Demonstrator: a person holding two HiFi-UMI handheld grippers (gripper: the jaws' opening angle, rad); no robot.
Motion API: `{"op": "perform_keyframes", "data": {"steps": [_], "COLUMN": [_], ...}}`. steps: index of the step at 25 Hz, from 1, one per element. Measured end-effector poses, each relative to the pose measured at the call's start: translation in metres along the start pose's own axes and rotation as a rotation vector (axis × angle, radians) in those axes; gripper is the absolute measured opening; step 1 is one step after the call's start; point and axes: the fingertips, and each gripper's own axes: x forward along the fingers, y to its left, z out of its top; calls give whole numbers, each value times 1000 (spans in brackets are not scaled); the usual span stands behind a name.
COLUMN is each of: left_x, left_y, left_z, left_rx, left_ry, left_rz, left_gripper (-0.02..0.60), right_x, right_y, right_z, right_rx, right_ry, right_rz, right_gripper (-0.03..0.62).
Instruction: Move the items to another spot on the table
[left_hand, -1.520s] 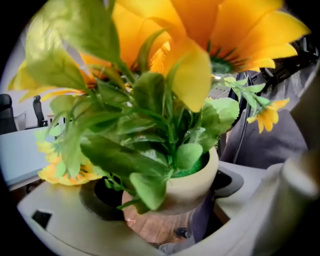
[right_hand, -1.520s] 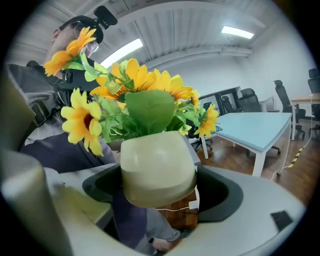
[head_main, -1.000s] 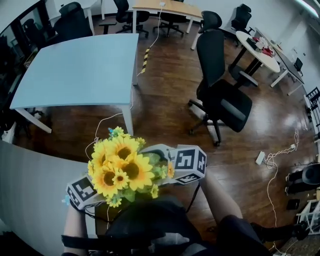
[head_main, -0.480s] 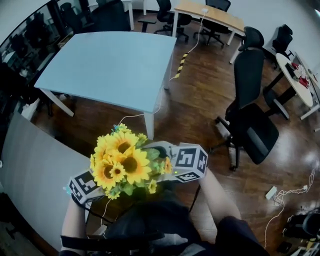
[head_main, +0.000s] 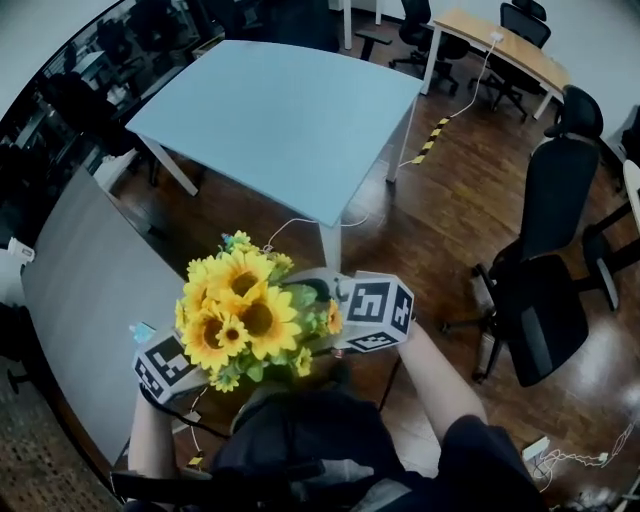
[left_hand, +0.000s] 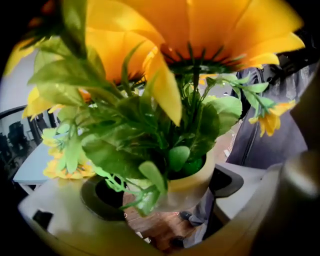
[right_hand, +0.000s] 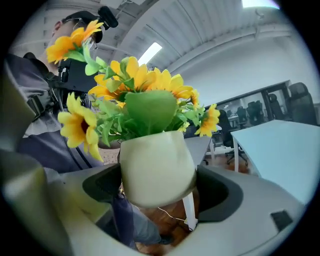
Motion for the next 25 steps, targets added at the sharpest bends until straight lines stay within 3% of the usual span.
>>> {"op": "perform_keyframes", "data": {"steps": [5,14,21,25], "left_x": [0,-1,10,7], "left_y": [1,51,84,110], "left_z": [-6,19,-13,-45], "left_rx": [-38,-30,-7,11], "left_ry": [6,-21,-90,-62], "left_rz": [76,58,92,92], "left_gripper": [502,502,502,502], "right_x": [8,-3,21,50], "right_y": [4,-41,-76,-106], "right_z": [-6,25,6,-3], "right_rx": [-31,-26,-66,-72], "right_ry": [28,61,106,142], "right_rz": [42,-4,-15,3], "right_gripper": [474,474,474,474]}}
